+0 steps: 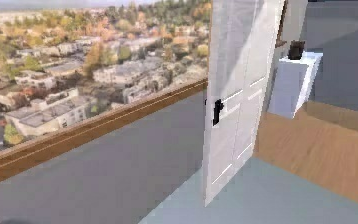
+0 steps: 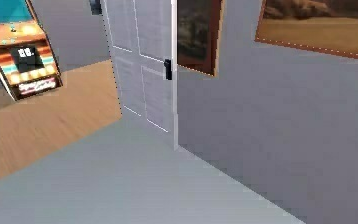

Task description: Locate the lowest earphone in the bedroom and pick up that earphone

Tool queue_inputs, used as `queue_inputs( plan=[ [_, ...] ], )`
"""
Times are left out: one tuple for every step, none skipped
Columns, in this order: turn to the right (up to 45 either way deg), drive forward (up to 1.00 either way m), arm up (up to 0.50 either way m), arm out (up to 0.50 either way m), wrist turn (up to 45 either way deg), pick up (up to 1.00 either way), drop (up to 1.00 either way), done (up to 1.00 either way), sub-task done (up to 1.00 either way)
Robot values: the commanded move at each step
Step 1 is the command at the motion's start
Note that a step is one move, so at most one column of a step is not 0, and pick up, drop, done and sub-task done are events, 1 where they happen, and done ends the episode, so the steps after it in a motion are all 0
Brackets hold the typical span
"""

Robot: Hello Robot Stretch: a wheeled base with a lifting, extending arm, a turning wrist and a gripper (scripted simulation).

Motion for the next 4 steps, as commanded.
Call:
queue_inputs(
  plan=[
    [0.0,0.70,0.00,0.00,0.0,0.00,0.00,0.00,0.00],
    [45.0,0.00,0.00,0.00,0.0,0.00,0.00,0.00,0.00],
    [45.0,0.00,0.00,0.00,0.0,0.00,0.00,0.00,0.00],
    [45.0,0.00,0.00,0.00,0.0,0.00,0.00,0.00,0.00]
  ],
)
